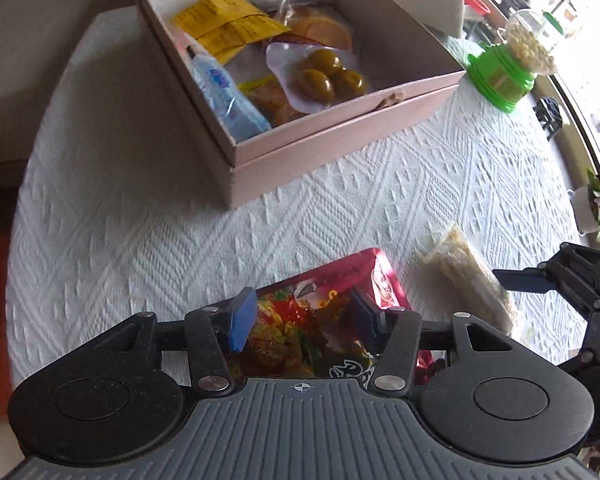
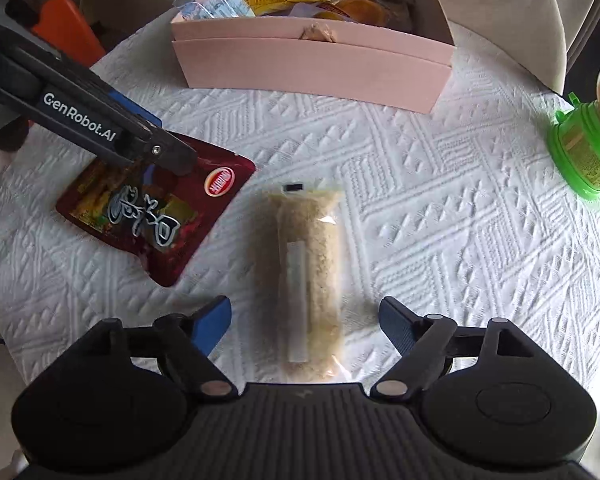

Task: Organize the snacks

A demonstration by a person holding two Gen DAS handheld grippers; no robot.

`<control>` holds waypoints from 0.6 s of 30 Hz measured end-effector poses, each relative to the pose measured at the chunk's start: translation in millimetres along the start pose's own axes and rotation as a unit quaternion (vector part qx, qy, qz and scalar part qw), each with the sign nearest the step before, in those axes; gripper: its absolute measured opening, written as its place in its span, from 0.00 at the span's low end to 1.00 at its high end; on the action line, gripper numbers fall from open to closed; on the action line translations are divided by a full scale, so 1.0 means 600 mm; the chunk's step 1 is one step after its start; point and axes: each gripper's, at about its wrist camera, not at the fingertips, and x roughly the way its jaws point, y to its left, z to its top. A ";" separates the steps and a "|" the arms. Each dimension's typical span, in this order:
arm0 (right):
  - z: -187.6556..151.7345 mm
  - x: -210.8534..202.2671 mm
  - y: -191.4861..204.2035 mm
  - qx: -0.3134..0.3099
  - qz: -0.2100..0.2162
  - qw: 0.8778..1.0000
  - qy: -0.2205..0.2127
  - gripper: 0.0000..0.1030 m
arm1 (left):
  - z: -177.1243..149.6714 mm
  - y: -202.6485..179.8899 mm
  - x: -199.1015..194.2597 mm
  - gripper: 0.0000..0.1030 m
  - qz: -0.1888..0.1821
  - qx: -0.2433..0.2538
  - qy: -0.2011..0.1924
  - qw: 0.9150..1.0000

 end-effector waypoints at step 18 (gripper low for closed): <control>0.029 -0.030 0.087 -0.115 0.036 0.991 -0.050 0.80 | -0.095 0.103 -0.074 0.54 0.009 -0.127 -0.006 0.992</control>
